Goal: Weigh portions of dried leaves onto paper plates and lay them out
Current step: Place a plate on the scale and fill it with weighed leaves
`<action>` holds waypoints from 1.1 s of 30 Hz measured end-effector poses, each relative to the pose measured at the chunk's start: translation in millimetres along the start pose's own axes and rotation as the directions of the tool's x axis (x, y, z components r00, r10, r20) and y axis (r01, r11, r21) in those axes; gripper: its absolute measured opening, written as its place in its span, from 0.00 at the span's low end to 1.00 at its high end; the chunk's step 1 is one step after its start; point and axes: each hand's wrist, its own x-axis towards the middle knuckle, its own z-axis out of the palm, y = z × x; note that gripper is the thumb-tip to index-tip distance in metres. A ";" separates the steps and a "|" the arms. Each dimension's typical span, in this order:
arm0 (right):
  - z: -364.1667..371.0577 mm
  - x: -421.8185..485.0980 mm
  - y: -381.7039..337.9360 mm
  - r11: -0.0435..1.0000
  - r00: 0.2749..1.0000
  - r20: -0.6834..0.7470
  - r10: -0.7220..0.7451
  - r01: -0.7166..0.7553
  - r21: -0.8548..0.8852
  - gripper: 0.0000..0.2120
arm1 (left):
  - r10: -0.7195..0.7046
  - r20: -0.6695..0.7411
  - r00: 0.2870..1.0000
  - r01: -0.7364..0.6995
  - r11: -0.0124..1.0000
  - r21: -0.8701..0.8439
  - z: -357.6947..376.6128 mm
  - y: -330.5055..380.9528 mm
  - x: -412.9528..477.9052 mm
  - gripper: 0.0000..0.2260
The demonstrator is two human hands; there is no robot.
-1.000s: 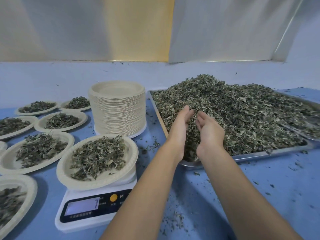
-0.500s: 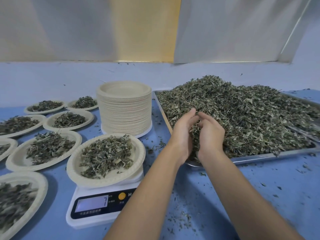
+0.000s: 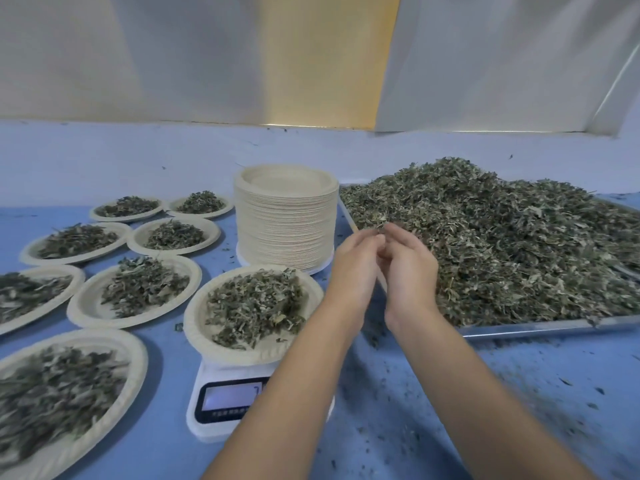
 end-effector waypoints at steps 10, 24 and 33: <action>38.5 -21.9 27.9 0.992 0.988 0.151 0.043 -0.025 -0.123 0.14 | 0.181 -0.172 0.968 -0.182 0.983 0.010 -90.1 41.0 -7.0 0.12; 32.2 -22.4 38.8 0.904 0.957 0.276 0.084 0.043 -0.425 0.18 | 0.169 -0.516 0.840 -0.036 0.965 0.258 -186.4 24.9 -14.8 0.15; 37.0 -25.9 41.3 0.926 0.951 0.278 0.137 -0.023 -0.377 0.18 | 0.015 -0.451 0.892 0.069 0.983 0.170 -183.8 15.6 -7.8 0.13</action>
